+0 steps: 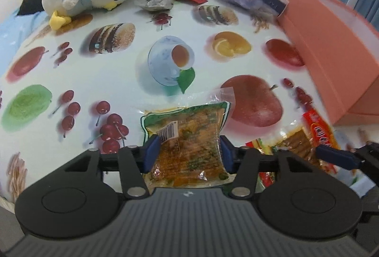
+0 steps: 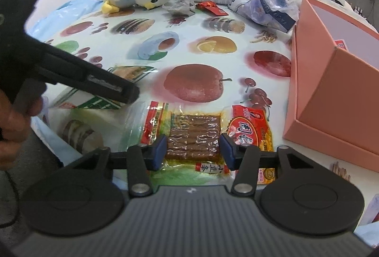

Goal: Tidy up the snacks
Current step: 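Lift both held packs off the sheet toward the pink box, then carry the pastry pack and strip pack over the pink box with both tools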

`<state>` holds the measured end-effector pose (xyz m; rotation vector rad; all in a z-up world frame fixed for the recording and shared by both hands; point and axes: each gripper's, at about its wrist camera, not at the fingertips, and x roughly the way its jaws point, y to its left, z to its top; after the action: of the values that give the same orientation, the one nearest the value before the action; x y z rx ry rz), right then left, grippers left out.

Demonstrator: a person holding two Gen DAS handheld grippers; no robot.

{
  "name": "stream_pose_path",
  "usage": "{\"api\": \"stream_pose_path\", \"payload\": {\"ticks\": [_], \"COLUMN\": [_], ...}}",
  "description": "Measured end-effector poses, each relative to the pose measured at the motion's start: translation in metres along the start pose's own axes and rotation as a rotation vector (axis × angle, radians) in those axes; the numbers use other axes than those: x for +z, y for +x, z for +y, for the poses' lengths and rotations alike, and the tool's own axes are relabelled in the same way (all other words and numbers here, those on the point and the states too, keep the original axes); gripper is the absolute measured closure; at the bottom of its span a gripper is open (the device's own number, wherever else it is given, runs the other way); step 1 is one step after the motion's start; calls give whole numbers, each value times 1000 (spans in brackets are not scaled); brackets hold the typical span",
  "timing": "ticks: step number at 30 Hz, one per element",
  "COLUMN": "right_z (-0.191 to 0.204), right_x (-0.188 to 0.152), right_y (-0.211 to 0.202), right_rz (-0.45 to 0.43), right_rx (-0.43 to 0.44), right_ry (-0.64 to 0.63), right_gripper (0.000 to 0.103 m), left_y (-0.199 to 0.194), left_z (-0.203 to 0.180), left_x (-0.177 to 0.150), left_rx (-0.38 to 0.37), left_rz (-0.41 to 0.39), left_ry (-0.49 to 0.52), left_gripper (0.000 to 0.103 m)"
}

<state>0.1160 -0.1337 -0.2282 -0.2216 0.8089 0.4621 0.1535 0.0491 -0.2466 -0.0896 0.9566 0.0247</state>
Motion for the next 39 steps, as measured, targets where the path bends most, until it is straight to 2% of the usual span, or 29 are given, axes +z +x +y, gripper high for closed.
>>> {"api": "stream_pose_path", "payload": {"ticks": [5,18,19,20,21,25,31,33,34,35,39], "right_z": [-10,-21,-21,-22,-23,-33,-63,-76,-82,-88,-100], "right_x": [2,14,15,16,17,14,-2,-9,-14,-19,-32], "right_y": [-6,-41,-44,-45,-44,-36,-42,-41,-40,-38,-27], "right_rz": [5,-46,-53,-58,-52,-30,-61,-54,-48,-41,-15], "right_rx": [-5,-9,-10,-26,-37,-34,-11,-1,19,49,167], "right_ry": [51,120,123,119,125,167,336,421,465,517,658], "right_gripper": [52,53,71,95,98,97,92,73,54,49,49], "left_y": [-14,-71,-72,-72,-71,-56,-39,-37,-36,-36,-30], "left_z": [2,-7,-7,-7,-7,-11,-26,-27,-26,-25,-18], "left_x": [5,10,10,9,8,-1,-20,-23,-25,-26,-30], "left_rx": [-38,-73,-72,-76,-80,-136,-132,-105,-92,-86,-69], "left_rz": [-3,-86,-86,-86,-84,-48,-4,-6,-7,-7,8], "left_ry": [-32,-56,-59,-62,-63,-62,3,32,41,45,51], "left_gripper": [49,49,49,49,49,50,51,51,51,51,52]}}
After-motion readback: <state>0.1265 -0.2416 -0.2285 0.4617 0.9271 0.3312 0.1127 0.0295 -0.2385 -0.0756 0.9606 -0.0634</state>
